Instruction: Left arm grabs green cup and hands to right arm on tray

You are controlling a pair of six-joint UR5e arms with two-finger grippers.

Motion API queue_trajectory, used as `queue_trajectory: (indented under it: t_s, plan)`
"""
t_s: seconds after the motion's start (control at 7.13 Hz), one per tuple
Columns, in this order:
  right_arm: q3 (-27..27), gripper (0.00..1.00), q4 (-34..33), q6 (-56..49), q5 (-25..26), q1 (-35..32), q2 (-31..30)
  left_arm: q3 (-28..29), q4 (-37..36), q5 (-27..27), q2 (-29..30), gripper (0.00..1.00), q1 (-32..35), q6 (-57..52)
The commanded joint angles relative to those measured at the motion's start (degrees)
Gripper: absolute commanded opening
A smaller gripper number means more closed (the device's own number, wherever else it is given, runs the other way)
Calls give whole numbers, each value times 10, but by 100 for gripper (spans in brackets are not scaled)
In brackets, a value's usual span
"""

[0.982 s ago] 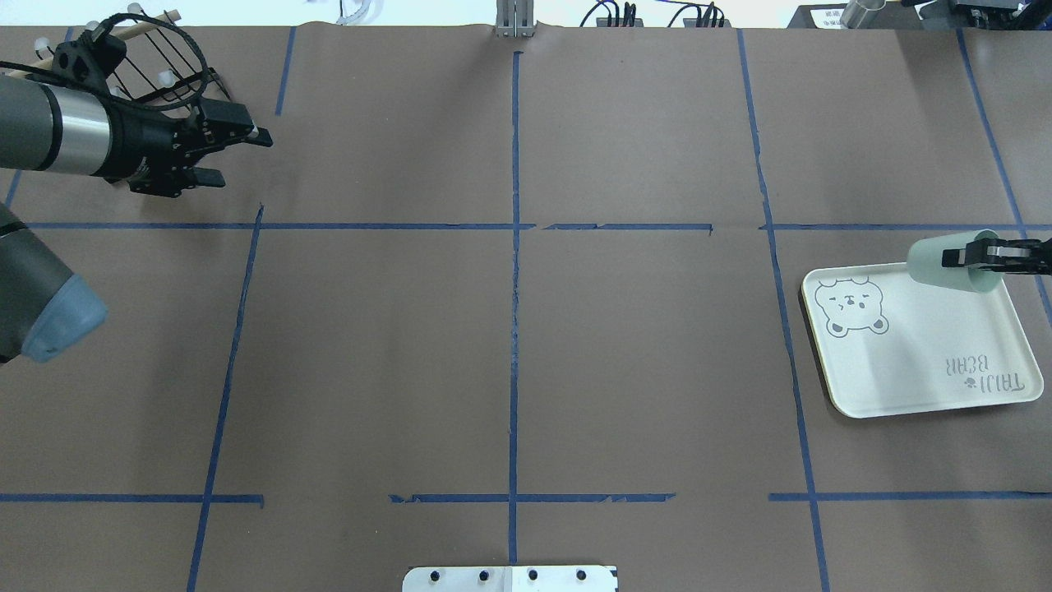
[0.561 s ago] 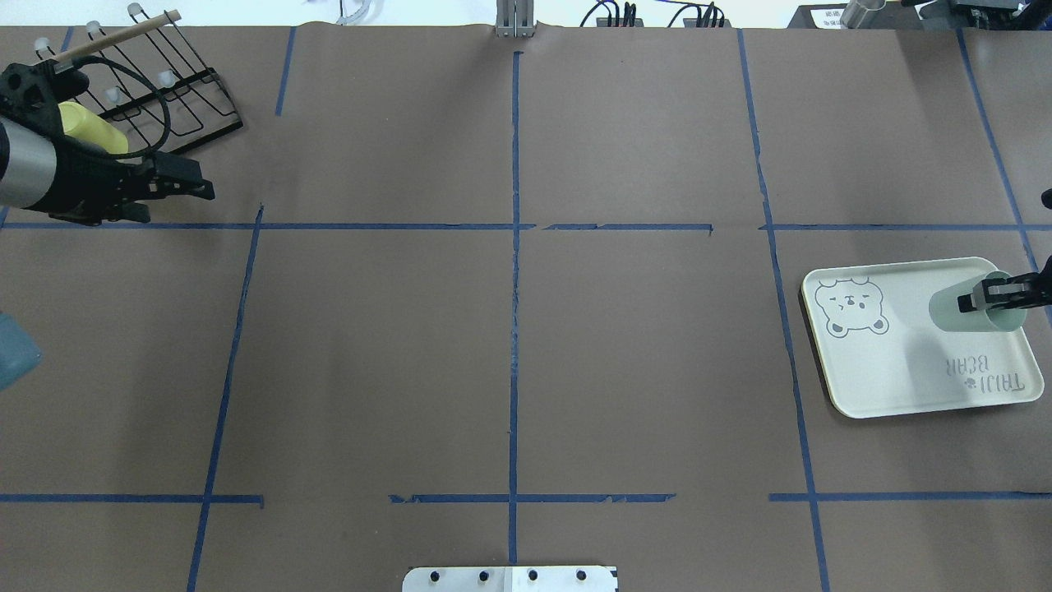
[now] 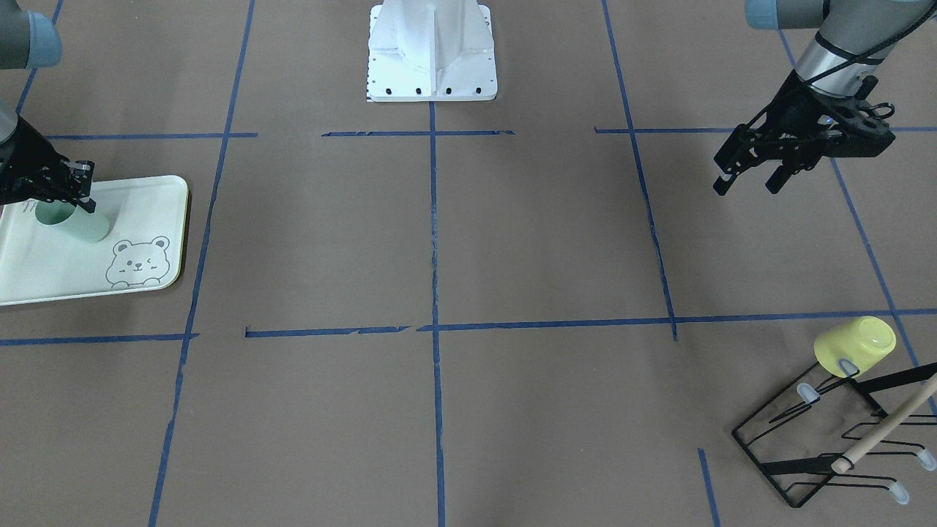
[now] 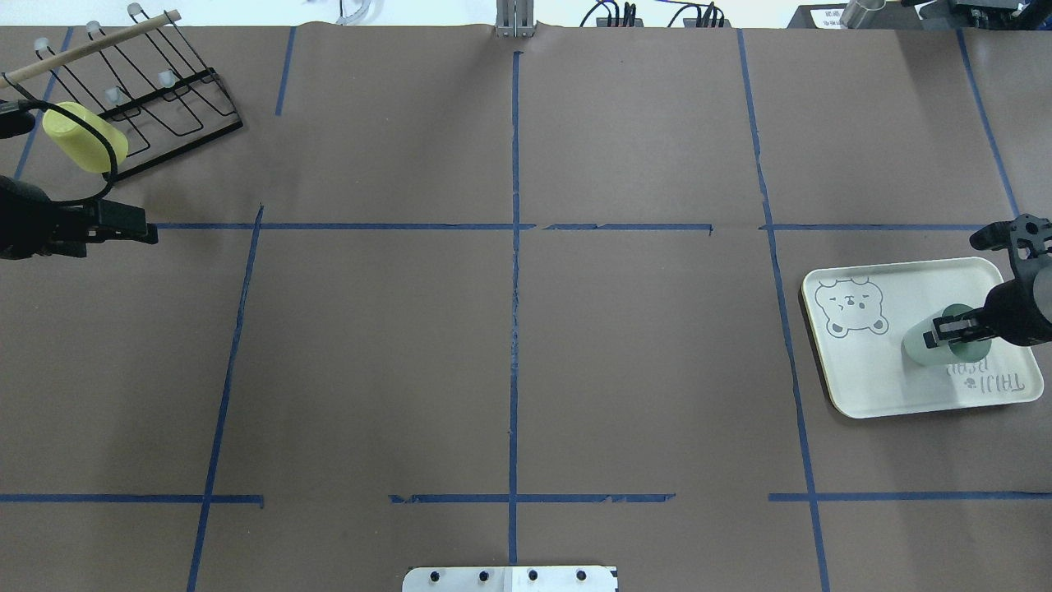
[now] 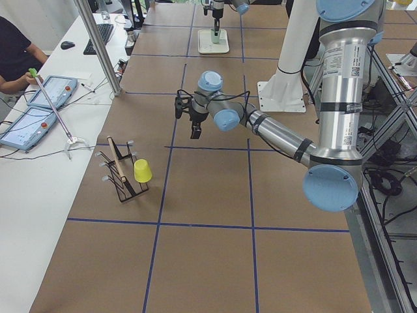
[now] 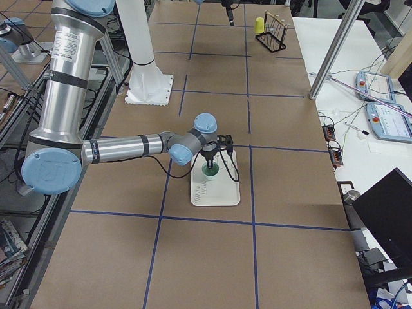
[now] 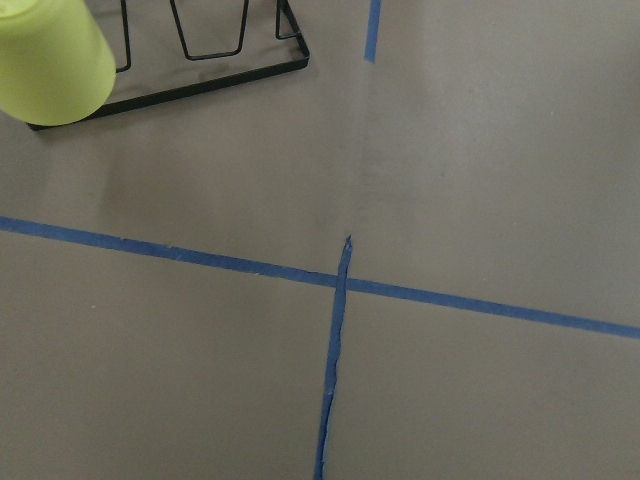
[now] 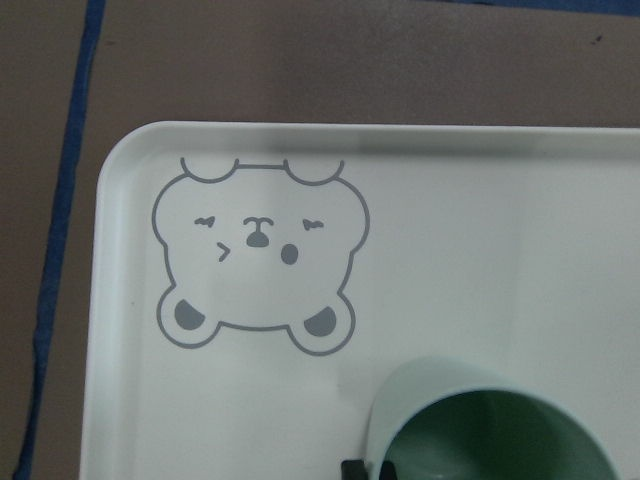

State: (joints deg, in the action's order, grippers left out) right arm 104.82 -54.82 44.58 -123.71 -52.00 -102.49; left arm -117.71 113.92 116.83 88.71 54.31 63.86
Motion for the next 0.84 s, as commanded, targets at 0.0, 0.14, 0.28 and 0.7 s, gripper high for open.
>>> queue_trajectory:
  t_s: [0.0, 0.14, 0.28, 0.7]
  plan:
    - [-1, 7, -2, -5, 4, -5, -2, -6, -1, -1, -3, 100, 0, -1]
    - [1, 94, -2, -5, 10, -10, 2, -10, -1, -1, -3, 100, 0, -1]
    - [2, 100, -2, -6, 11, -11, 1, -15, -1, -1, -3, 100, 0, 0]
    - [27, 100, -3, -9, 4, -41, 0, -23, -2, -1, -4, 100, 0, 2]
